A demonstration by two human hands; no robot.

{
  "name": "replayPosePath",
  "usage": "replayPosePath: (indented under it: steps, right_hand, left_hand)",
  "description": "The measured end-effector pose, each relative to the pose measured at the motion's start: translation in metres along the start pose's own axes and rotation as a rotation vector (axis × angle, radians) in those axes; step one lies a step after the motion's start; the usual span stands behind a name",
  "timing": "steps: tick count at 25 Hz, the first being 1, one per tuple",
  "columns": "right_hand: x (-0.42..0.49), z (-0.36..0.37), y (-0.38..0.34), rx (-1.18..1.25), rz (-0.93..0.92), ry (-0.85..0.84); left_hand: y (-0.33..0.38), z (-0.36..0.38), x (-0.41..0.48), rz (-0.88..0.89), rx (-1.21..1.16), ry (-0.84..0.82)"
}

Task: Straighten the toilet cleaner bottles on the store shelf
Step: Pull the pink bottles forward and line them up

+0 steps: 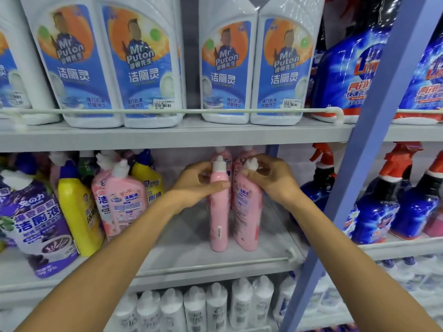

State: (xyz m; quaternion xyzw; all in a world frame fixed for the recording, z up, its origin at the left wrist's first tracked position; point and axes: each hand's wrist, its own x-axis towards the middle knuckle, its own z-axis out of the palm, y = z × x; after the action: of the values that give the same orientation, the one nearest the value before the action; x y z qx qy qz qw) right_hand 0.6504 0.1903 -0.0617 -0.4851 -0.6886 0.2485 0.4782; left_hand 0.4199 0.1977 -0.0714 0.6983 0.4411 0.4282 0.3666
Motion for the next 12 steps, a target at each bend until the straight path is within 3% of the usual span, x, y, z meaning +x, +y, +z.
replayPosePath:
  steps: [3,5,7,8,10,12]
  right_hand:
    - [-0.004,0.010,-0.005,-0.141,-0.051,0.146]
    - [-0.005,0.009,0.000,-0.107,-0.016,0.081]
    - [-0.009,0.002,0.008,0.013,0.068,-0.112]
    - [-0.013,0.000,0.014,0.052,0.116,-0.180]
    - [-0.021,0.004,0.025,0.095,0.140,-0.147]
    - [-0.027,0.016,0.025,0.104,0.124,0.028]
  left_hand:
    - [-0.007,0.017,0.007,0.030,0.175,0.192]
    - [-0.005,0.011,0.003,0.002,0.129,0.055]
    - [-0.006,-0.004,-0.003,-0.059,0.048,-0.201]
    - [-0.009,-0.007,-0.006,-0.049,0.046,-0.253]
    - [-0.020,0.000,-0.009,0.012,0.035,-0.150]
    - [-0.024,0.017,-0.005,0.034,0.091,0.073]
